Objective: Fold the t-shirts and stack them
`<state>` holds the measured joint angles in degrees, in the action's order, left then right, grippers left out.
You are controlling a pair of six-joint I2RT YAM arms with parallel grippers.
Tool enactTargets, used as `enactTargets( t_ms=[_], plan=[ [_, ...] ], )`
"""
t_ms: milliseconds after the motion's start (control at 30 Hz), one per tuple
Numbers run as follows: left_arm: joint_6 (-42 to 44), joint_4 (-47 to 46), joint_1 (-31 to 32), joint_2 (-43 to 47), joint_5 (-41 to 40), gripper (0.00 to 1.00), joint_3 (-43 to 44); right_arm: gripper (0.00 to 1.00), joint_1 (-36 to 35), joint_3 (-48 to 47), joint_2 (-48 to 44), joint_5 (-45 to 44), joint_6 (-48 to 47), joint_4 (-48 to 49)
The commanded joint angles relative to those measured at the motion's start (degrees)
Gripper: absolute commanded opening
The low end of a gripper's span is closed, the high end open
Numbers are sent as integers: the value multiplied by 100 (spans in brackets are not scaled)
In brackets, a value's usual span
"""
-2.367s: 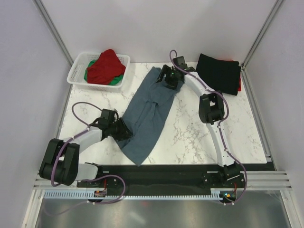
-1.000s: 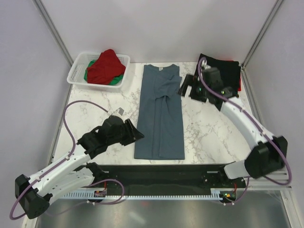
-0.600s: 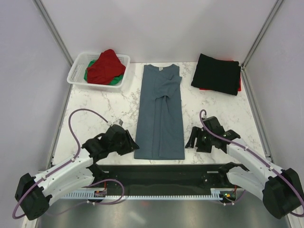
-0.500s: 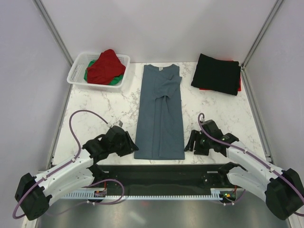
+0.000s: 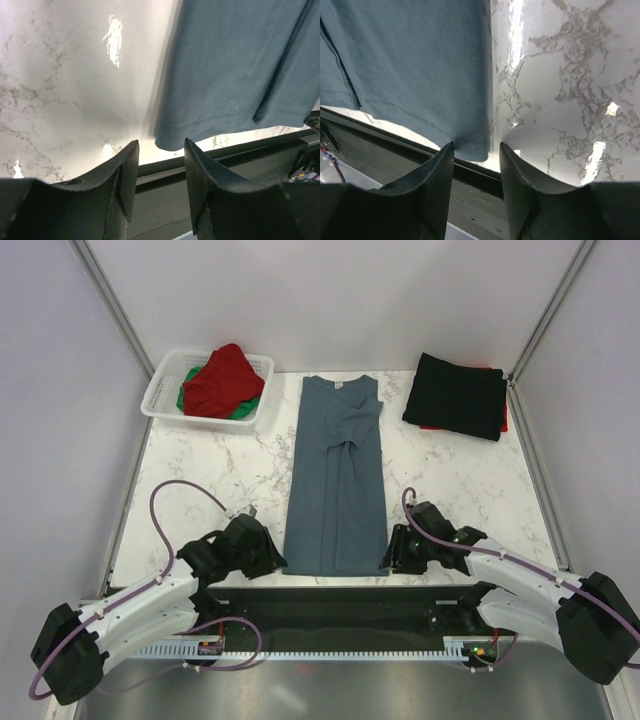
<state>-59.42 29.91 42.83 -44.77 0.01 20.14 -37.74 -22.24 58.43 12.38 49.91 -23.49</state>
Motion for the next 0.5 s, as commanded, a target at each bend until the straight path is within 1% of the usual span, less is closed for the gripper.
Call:
enactTargets(
  t_ms=[0,67,100,133,233,333,467],
  plan=[
    [-79,-143,-20,100,-194,49,-115,48,-32,158,80,-60,63,300],
    [-122,-161,-20,83,-194,49,-160,45,-32,193,142,-34,36,344],
    [-123,-178,-20,31,-194,49,-168,40,-41,202,168,-25,45,406],
    [-131,-196,-20,-5,-168,49,-168,38,-41,220,229,-17,36,432],
    [-158,-354,-20,-216,-45,49,-221,33,-32,299,274,19,54,547],
    [-210,-837,-20,-382,235,48,-387,31,-32,378,248,10,63,617],
    [-246,-996,-20,-392,245,48,-458,31,-32,431,212,10,63,635]
  ],
)
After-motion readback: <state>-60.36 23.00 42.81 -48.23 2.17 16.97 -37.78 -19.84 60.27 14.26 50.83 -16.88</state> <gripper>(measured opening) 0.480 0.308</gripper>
